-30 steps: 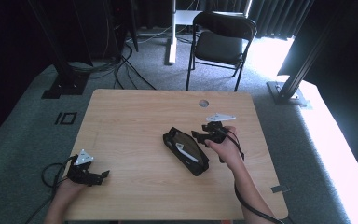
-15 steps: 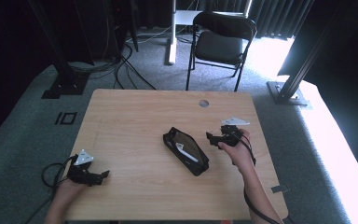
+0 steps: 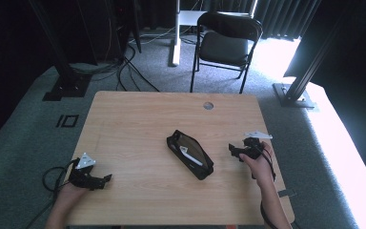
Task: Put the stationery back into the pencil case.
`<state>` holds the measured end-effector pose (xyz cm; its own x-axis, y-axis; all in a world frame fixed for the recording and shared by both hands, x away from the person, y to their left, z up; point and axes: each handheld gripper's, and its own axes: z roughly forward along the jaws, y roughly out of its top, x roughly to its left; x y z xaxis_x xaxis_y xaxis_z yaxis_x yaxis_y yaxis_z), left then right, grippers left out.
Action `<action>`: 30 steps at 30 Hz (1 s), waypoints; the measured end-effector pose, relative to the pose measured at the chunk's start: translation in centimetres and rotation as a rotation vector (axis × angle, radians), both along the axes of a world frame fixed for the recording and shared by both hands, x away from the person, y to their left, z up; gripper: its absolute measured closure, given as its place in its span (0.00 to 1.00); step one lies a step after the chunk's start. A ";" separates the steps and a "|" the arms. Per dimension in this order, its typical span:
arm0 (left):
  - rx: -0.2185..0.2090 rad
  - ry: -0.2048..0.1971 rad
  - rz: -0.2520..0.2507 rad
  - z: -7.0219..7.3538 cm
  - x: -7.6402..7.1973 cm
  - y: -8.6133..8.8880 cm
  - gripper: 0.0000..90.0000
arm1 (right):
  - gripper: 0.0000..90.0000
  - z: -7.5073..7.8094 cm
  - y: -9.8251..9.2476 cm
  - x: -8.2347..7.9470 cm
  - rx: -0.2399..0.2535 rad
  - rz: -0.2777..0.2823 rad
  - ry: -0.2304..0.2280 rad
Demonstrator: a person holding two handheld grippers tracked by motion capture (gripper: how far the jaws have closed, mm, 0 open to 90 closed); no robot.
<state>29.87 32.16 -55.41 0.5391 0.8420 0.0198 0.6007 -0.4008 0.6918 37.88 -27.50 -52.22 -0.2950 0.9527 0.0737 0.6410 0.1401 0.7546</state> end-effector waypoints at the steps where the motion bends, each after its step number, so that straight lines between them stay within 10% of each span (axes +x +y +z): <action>1: 0.000 0.000 0.000 0.0 0.0 0.0 0.02 | 0.20 -0.2 -0.3 -0.1 0.001 -0.009 0.004; 30: -0.001 0.000 0.000 0.0 0.0 0.0 0.02 | 0.15 -3.7 -2.9 -3.0 -0.065 -0.120 0.021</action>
<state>29.87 32.16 -55.40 0.5390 0.8421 0.0192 0.6009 -0.4004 0.6918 34.87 -30.41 -55.90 -0.1774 0.9840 0.0154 0.6717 0.1096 0.7326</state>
